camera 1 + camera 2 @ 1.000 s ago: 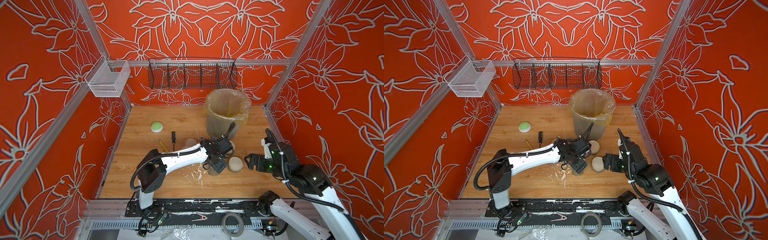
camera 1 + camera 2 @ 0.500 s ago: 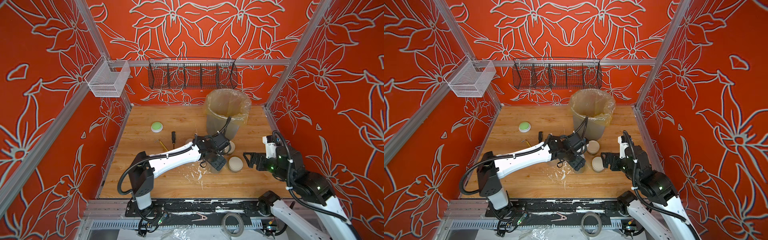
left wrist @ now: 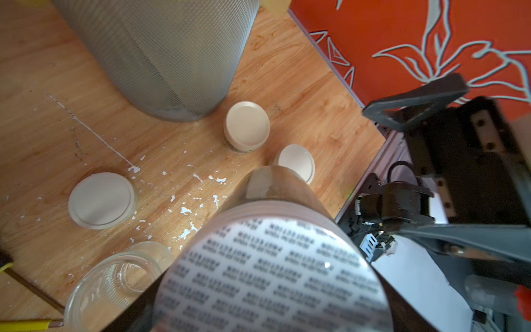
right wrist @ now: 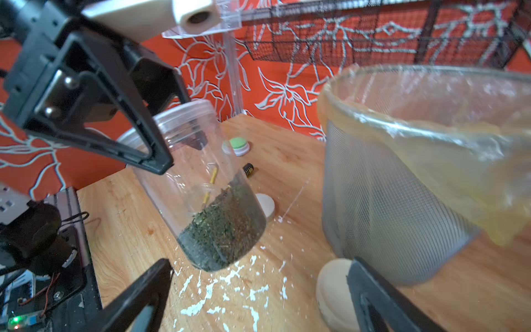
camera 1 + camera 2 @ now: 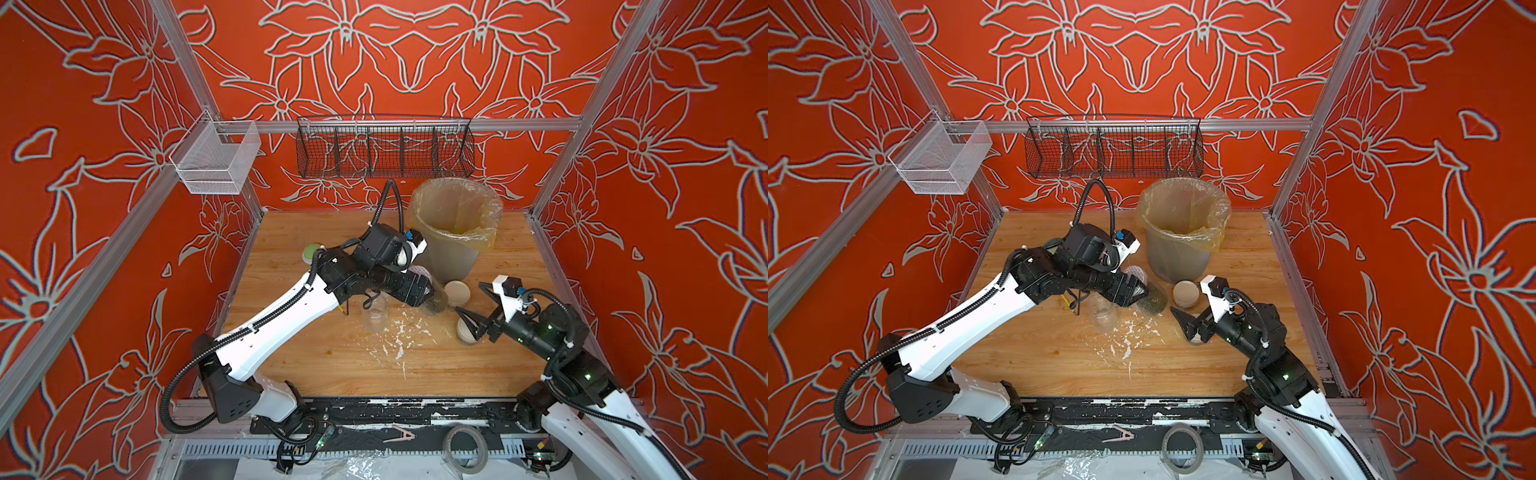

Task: Empty moldy tea leaves from jars
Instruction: Pick up the jar from the center of the board.

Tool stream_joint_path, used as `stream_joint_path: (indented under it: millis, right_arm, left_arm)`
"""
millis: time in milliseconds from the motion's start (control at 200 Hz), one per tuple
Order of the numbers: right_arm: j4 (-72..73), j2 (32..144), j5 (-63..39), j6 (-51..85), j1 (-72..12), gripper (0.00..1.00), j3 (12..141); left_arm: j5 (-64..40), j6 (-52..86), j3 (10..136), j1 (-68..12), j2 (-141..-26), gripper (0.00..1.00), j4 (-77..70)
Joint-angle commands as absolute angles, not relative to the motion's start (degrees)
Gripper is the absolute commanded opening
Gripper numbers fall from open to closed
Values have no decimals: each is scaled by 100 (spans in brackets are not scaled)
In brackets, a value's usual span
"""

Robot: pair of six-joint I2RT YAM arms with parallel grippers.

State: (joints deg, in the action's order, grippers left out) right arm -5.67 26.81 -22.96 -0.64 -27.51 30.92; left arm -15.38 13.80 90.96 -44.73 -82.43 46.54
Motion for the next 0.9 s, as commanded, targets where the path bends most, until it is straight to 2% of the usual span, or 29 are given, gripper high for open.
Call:
stream_joint_path:
  millis: [0, 190, 536, 896]
  right_arm:
    - [693, 2791, -3243, -1199, -2791, 98, 2911]
    - [1087, 3235, -3744, -1382, -2793, 98, 2825]
    - [2005, 4414, -3937, -1029, -2795, 97, 2870]
    - [2365, 4985, -4106, -928, -2843, 92, 2917]
  left_arm:
    - [-1956, 1428, 9240, -4418, -8059, 58, 4602]
    - [-2063, 1475, 9226, -4386, -8015, 55, 4512]
    - [-2253, 1526, 9219, -4386, -7988, 52, 4403]
    - [-2405, 1563, 9238, -4377, -8033, 51, 4289]
